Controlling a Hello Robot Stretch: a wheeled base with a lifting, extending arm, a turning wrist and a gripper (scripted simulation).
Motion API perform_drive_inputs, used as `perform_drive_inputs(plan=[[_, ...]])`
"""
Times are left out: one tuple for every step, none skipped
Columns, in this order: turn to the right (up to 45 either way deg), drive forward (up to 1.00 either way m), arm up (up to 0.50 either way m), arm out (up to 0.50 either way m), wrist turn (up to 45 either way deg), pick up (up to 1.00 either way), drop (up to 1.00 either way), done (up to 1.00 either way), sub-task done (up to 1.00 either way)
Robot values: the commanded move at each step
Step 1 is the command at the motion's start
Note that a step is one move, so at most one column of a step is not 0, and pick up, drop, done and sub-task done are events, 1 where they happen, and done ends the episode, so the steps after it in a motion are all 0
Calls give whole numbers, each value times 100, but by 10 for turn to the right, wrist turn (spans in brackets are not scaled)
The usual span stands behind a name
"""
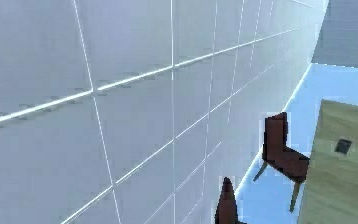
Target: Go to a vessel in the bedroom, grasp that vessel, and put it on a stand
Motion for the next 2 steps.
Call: perform_drive_inputs(plan=[[-450,0,0,0,0,0,0,0,0],[-450,0,0,0,0,0,0,0,0]])
